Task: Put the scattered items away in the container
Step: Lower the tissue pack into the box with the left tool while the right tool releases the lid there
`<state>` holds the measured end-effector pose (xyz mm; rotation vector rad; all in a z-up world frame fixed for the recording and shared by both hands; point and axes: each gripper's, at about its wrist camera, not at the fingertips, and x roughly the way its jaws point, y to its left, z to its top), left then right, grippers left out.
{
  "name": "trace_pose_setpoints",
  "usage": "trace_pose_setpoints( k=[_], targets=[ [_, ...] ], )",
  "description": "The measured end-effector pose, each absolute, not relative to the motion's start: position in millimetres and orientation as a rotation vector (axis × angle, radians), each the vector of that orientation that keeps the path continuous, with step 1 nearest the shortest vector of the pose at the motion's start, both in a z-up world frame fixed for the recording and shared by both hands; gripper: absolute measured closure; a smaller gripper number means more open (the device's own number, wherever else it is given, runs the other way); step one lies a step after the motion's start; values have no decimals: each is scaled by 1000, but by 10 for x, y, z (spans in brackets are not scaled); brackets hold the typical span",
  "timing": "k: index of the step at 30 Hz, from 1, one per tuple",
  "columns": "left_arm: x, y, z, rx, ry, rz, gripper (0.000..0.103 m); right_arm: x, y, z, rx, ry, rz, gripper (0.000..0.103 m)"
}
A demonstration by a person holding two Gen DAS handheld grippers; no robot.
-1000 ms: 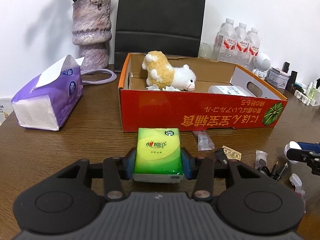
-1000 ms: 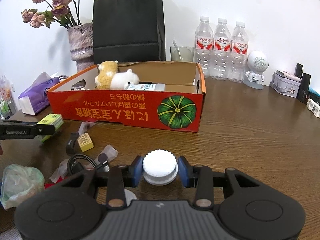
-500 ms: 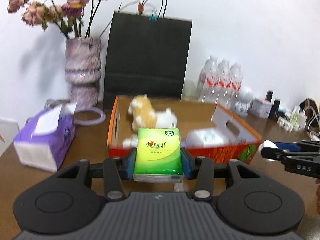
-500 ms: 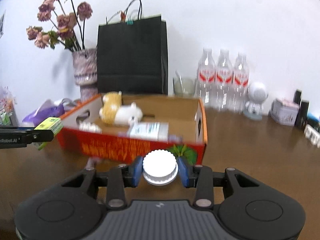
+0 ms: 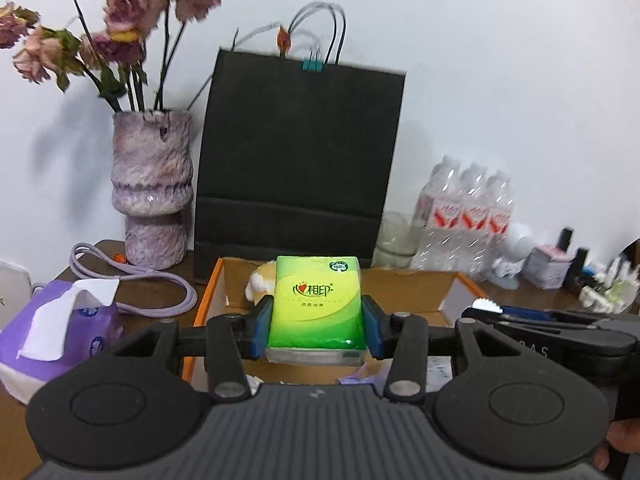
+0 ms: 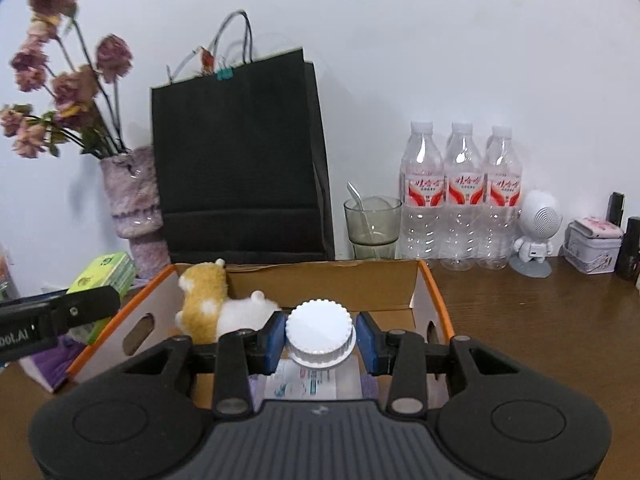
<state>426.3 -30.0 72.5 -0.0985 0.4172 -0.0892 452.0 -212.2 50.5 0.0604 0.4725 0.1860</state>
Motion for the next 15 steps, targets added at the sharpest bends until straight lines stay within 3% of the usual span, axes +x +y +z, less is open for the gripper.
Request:
trace_pose_setpoints(
  k=[11, 12, 13, 14, 15],
  targets=[
    [4474, -302, 477, -75, 498, -47, 53, 4718, -2069, 379, 43, 529, 172, 66],
    [4474, -294, 475, -78, 501, -38, 37, 4718, -2074, 381, 46, 531, 174, 65],
    [4474, -292, 475, -77, 505, -32, 7, 4721, -2082, 382, 48, 536, 180, 62],
    [4467, -292, 481, -73, 503, -20, 0, 4728, -2085, 380, 44, 548, 186, 36],
    [4457, -288, 490, -71, 498, -9, 0, 4731, -2087, 381, 38, 560, 188, 6]
  ],
)
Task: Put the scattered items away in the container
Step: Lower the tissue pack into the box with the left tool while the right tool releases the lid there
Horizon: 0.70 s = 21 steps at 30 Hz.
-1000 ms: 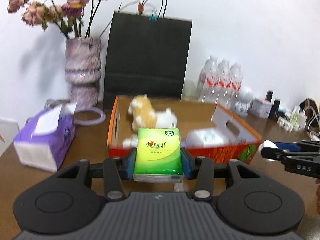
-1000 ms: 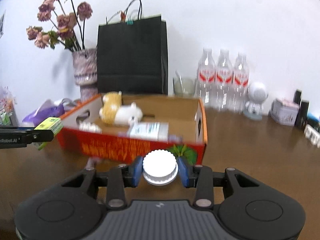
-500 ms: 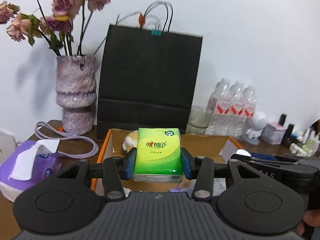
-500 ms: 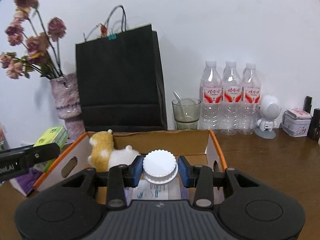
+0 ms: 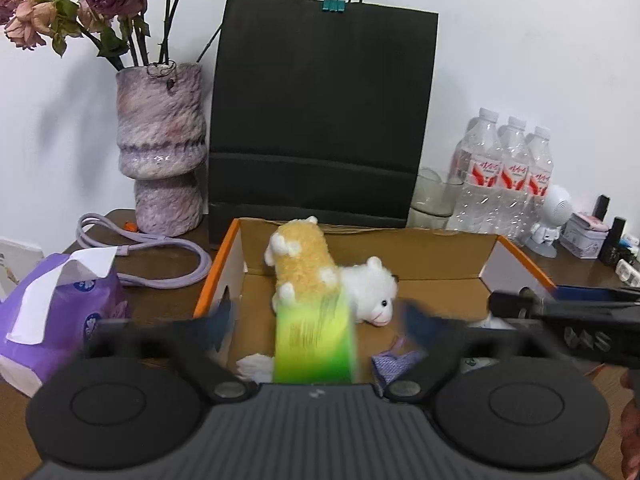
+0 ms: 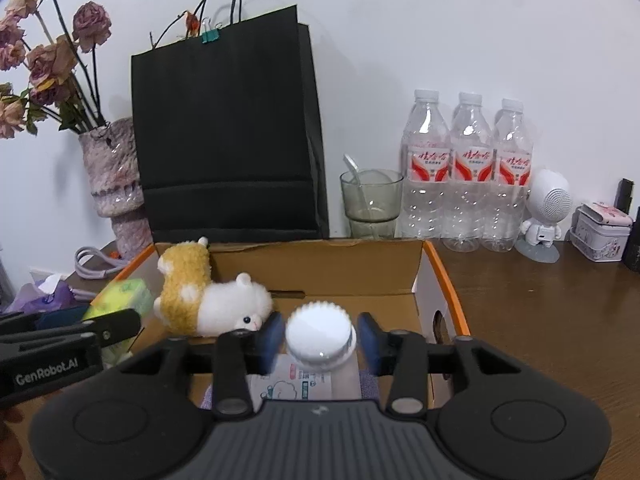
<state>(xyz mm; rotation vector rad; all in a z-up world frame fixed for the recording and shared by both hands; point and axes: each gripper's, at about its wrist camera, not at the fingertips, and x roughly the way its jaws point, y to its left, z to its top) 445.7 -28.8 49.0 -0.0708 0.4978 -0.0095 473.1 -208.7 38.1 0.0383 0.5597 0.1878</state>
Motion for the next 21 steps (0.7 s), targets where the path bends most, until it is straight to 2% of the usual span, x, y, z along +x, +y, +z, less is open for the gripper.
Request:
trace_pose_setpoints(
  k=[1, 21],
  targets=[
    [4455, -282, 501, -71, 501, -12, 0, 4732, -2081, 377, 19, 565, 155, 0],
    [4474, -257, 489, -88, 531, -8, 0, 4711, -2082, 392, 5, 584, 154, 0]
  ],
)
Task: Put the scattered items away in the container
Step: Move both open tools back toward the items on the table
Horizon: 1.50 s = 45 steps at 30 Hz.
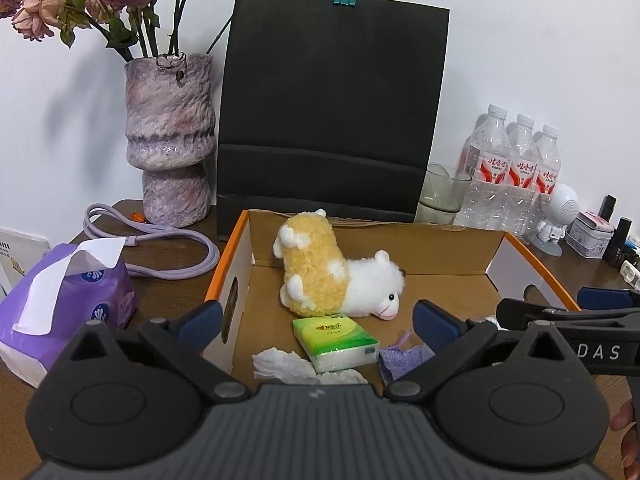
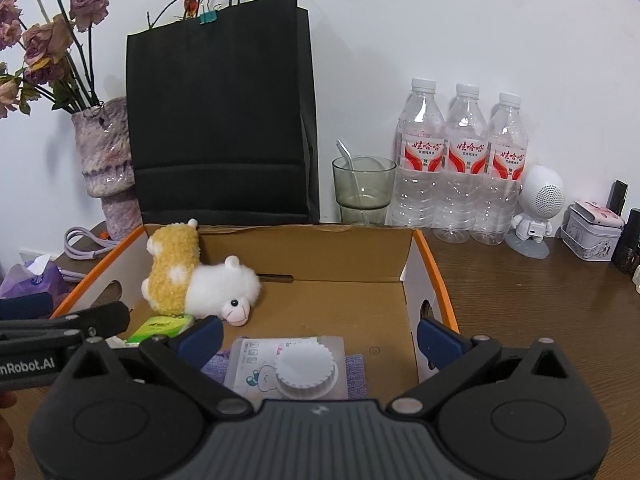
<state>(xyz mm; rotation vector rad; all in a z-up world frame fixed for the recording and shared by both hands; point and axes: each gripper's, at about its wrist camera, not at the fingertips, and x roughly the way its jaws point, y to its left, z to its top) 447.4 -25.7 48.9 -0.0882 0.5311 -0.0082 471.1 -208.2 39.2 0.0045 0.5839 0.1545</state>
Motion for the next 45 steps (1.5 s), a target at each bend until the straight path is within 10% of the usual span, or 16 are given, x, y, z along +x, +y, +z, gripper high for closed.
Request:
trace_pose_setpoints(
  k=[45],
  targets=[
    [2194, -423, -7, -41, 591, -285, 0, 2172, -2071, -148, -178, 541, 335, 2]
  ],
)
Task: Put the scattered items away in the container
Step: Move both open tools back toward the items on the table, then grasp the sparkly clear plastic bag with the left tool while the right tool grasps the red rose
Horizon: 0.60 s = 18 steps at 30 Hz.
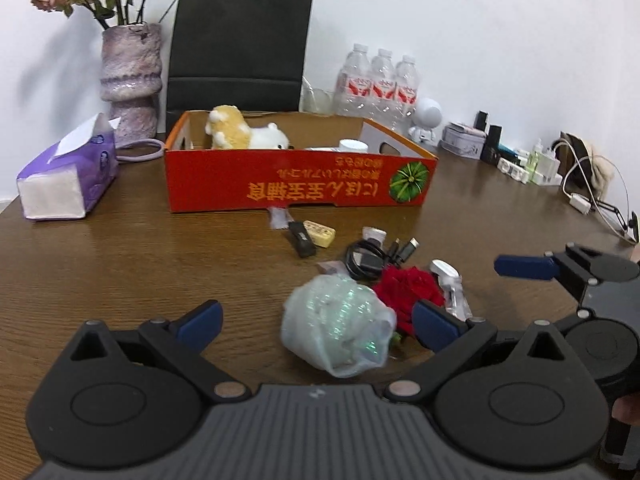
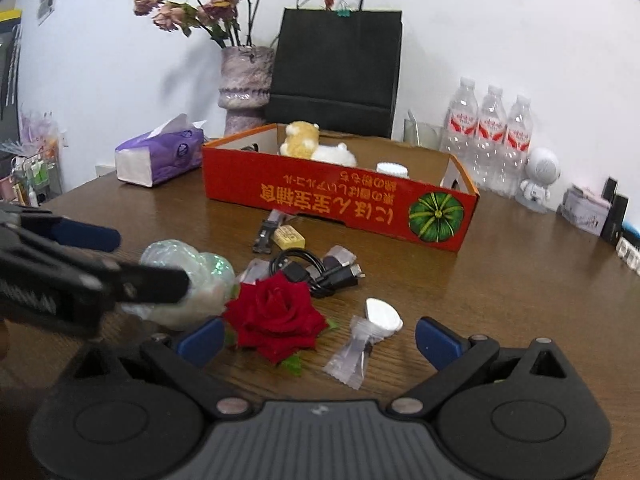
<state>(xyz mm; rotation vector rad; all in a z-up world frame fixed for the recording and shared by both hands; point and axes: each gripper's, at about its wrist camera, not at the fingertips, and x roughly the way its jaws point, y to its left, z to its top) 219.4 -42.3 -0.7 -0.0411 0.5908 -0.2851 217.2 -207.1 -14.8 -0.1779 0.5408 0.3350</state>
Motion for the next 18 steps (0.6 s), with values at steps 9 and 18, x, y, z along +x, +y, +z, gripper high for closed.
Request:
trace_pose_setpoints(
  k=[9, 18],
  targets=[
    [2292, -402, -75, -50, 628, -281, 3, 2289, -2007, -225, -210, 557, 378, 9],
    [2482, -295, -159, -128, 704, -330, 60, 2445, -1898, -260, -234, 590, 494, 59]
  ],
)
